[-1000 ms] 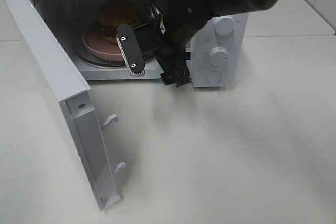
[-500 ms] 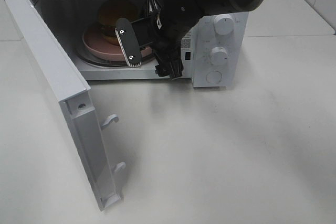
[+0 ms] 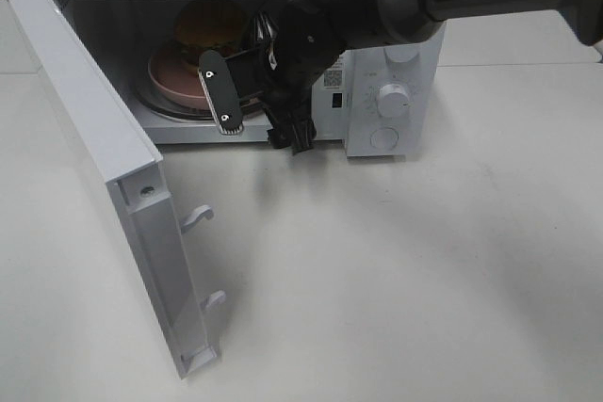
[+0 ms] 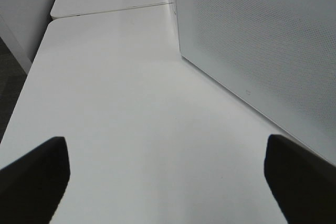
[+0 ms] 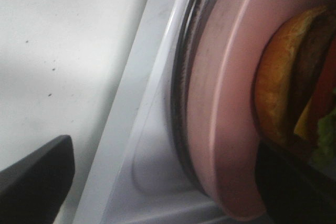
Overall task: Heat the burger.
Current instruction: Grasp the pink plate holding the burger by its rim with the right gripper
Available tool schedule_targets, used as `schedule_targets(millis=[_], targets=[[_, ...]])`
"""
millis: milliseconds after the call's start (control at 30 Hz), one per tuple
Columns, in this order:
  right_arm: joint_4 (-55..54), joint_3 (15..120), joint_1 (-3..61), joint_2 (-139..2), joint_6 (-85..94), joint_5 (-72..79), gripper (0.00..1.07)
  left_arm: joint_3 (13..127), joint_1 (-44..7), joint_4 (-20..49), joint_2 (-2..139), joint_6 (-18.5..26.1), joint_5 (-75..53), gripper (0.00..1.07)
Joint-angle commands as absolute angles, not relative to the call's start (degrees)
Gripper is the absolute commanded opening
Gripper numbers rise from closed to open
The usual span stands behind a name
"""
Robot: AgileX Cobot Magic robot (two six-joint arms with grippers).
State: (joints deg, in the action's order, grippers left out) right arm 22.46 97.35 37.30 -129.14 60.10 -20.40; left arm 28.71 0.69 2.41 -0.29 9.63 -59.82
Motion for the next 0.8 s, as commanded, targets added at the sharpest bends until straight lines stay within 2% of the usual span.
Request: schedule_targets(millis=[33, 500, 800], targets=[[22.4, 100.3, 38.0, -130.5, 58.7, -19.8, 0.89, 28.6, 1.0, 1.3, -1.3, 9.5, -59.7, 0.93], [21.0, 105.3, 38.3, -135.8, 58.4, -18.4, 0.85, 28.6, 1.0, -0.6, -1.3, 9.5, -59.5, 0.93], [19.7, 105.3, 38.3, -137.7, 58.4, -17.4, 0.71, 28.6, 1.0, -1.1, -1.3, 9.5, -59.5, 0.93]])
